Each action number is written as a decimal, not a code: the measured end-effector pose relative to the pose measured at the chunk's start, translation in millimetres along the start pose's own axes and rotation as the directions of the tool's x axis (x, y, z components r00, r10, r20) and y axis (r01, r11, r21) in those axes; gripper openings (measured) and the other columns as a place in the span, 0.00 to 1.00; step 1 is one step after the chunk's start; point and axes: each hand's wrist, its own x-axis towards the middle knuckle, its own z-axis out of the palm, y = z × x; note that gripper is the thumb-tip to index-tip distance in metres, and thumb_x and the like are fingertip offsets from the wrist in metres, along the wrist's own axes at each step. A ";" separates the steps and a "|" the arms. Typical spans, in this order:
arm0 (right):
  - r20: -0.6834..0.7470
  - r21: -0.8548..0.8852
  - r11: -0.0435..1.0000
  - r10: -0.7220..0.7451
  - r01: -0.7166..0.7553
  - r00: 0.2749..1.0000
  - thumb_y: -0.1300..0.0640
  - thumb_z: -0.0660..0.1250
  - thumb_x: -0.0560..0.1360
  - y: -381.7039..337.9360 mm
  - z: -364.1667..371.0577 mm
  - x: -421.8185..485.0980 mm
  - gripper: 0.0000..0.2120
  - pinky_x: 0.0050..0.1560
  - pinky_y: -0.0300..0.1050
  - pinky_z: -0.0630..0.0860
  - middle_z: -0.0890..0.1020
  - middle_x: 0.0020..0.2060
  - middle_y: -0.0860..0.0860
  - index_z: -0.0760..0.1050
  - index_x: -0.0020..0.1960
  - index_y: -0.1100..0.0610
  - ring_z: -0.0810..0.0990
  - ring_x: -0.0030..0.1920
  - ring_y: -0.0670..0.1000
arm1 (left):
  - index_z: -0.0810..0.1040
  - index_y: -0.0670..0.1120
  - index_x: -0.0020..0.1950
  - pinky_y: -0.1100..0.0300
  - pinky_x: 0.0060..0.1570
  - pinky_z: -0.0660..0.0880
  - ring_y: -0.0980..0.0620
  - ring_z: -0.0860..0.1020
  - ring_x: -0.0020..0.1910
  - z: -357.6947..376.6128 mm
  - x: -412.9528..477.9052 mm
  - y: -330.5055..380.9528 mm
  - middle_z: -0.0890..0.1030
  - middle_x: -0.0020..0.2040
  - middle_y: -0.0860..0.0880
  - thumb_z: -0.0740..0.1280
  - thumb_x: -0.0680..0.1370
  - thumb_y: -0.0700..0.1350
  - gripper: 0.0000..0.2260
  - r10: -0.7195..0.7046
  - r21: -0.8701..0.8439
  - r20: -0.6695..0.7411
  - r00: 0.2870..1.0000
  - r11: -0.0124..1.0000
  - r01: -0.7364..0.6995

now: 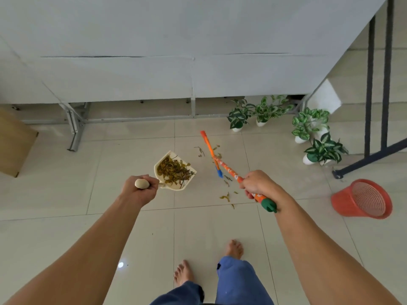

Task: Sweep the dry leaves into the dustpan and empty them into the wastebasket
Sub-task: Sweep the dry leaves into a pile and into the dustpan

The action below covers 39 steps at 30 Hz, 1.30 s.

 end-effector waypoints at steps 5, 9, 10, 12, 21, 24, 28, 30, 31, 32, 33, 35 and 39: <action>0.088 0.281 0.960 -0.034 0.008 0.996 0.61 0.65 0.76 -45.2 7.3 34.4 0.04 0.22 0.36 0.69 0.77 0.29 0.54 0.77 0.48 0.61 0.72 0.19 0.46 | 0.66 0.42 0.51 0.69 0.23 0.70 0.55 0.64 0.23 -8.3 -10.4 18.1 0.70 0.29 0.43 0.56 0.83 0.33 0.05 0.050 -0.016 -0.017 0.999 0.999 -0.050; 0.229 0.499 0.860 -0.013 -0.106 0.973 0.62 0.60 0.79 -71.0 19.1 75.2 0.04 0.18 0.33 0.66 0.73 0.29 0.52 0.73 0.51 0.60 0.69 0.17 0.43 | 0.66 0.40 0.53 0.69 0.20 0.70 0.58 0.63 0.28 -4.3 -19.6 17.0 0.69 0.25 0.43 0.55 0.85 0.35 0.03 0.101 -0.012 -0.037 0.994 0.995 -0.101; 0.256 0.541 0.830 -0.007 -0.137 0.967 0.61 0.60 0.80 -71.9 21.0 83.5 0.04 0.17 0.32 0.65 0.72 0.29 0.52 0.73 0.52 0.60 0.69 0.17 0.43 | 0.66 0.40 0.53 0.69 0.20 0.69 0.58 0.63 0.29 -1.1 -21.5 14.8 0.69 0.25 0.44 0.55 0.85 0.35 0.03 0.115 -0.005 -0.041 0.993 0.993 -0.115; 0.306 0.608 0.766 0.017 -0.209 0.952 0.61 0.60 0.80 -66.0 19.4 97.6 0.05 0.16 0.33 0.64 0.73 0.28 0.52 0.74 0.51 0.60 0.69 0.18 0.43 | 0.65 0.40 0.51 0.69 0.20 0.69 0.59 0.63 0.29 8.6 -21.9 8.5 0.68 0.25 0.45 0.55 0.85 0.35 0.04 0.144 0.009 -0.056 0.988 0.990 -0.144; 0.356 0.686 0.653 0.084 -0.321 0.931 0.64 0.58 0.80 -12.3 -57.6 86.6 0.07 0.14 0.31 0.62 0.73 0.28 0.48 0.73 0.46 0.61 0.68 0.16 0.41 | 0.65 0.42 0.48 0.70 0.22 0.70 0.58 0.65 0.26 59.2 -1.8 -24.3 0.68 0.32 0.46 0.56 0.83 0.34 0.06 0.151 -0.031 -0.106 0.983 0.987 -0.155; 0.373 0.704 0.635 0.050 -0.318 0.926 0.62 0.60 0.80 -3.6 -72.9 88.8 0.05 0.15 0.32 0.62 0.72 0.29 0.52 0.74 0.52 0.62 0.69 0.17 0.41 | 0.66 0.43 0.46 0.72 0.27 0.70 0.58 0.64 0.28 75.6 -1.5 -37.5 0.67 0.34 0.48 0.55 0.83 0.33 0.08 0.165 -0.037 -0.098 0.981 0.985 -0.169; 0.403 0.739 0.588 0.005 -0.329 0.915 0.62 0.59 0.80 -5.4 -73.3 111.5 0.10 0.15 0.33 0.64 0.72 0.30 0.52 0.73 0.58 0.63 0.69 0.18 0.42 | 0.66 0.43 0.46 0.72 0.27 0.69 0.58 0.64 0.28 91.9 -7.8 -54.0 0.68 0.26 0.46 0.54 0.82 0.32 0.09 0.191 -0.034 -0.103 0.976 0.980 -0.196; 0.412 0.747 0.563 0.024 -0.353 0.911 0.63 0.58 0.80 -4.4 -76.2 120.7 0.11 0.15 0.33 0.64 0.72 0.30 0.52 0.74 0.59 0.63 0.69 0.19 0.42 | 0.67 0.43 0.46 0.71 0.27 0.69 0.58 0.64 0.27 96.6 -10.6 -59.2 0.68 0.24 0.46 0.54 0.82 0.32 0.09 0.200 -0.030 -0.100 0.975 0.979 -0.204; 0.416 0.750 0.552 0.033 -0.364 0.909 0.63 0.58 0.79 -2.5 -80.2 123.0 0.10 0.15 0.33 0.64 0.72 0.29 0.51 0.75 0.57 0.62 0.69 0.19 0.42 | 0.67 0.43 0.46 0.71 0.26 0.69 0.58 0.64 0.27 97.8 -11.5 -60.4 0.68 0.24 0.46 0.54 0.83 0.33 0.09 0.199 -0.032 -0.099 0.975 0.979 -0.203; 0.421 0.752 0.543 0.041 -0.374 0.906 0.64 0.58 0.79 0.1 -85.7 123.9 0.09 0.15 0.32 0.64 0.73 0.28 0.51 0.76 0.54 0.62 0.69 0.19 0.42 | 0.66 0.43 0.46 0.71 0.26 0.69 0.57 0.64 0.26 98.5 -12.3 -61.0 0.68 0.24 0.46 0.54 0.82 0.33 0.09 0.193 -0.039 -0.095 0.977 0.980 -0.197; 0.422 0.752 0.538 0.051 -0.381 0.905 0.65 0.57 0.78 3.6 -92.0 122.8 0.09 0.15 0.31 0.64 0.73 0.26 0.50 0.76 0.50 0.62 0.69 0.18 0.42 | 0.66 0.44 0.45 0.71 0.25 0.69 0.57 0.64 0.25 98.2 -12.4 -60.5 0.68 0.25 0.46 0.54 0.82 0.33 0.09 0.185 -0.052 -0.090 0.979 0.980 -0.190; 0.416 0.748 0.535 0.081 -0.392 0.906 0.66 0.57 0.78 13.5 -105.3 120.4 0.09 0.15 0.31 0.64 0.73 0.24 0.50 0.76 0.45 0.63 0.69 0.17 0.42 | 0.65 0.44 0.44 0.70 0.24 0.69 0.57 0.65 0.23 96.8 -12.3 -58.8 0.68 0.29 0.49 0.53 0.82 0.33 0.10 0.177 -0.079 -0.075 0.981 0.980 -0.183; 0.427 0.725 0.558 0.095 -0.404 0.899 0.63 0.58 0.79 31.1 -116.6 111.1 0.06 0.14 0.31 0.63 0.72 0.29 0.51 0.74 0.49 0.62 0.70 0.17 0.42 | 0.66 0.44 0.46 0.70 0.25 0.69 0.58 0.66 0.24 91.6 -13.6 -54.8 0.67 0.32 0.51 0.53 0.82 0.33 0.09 0.198 -0.113 -0.072 0.977 0.972 -0.206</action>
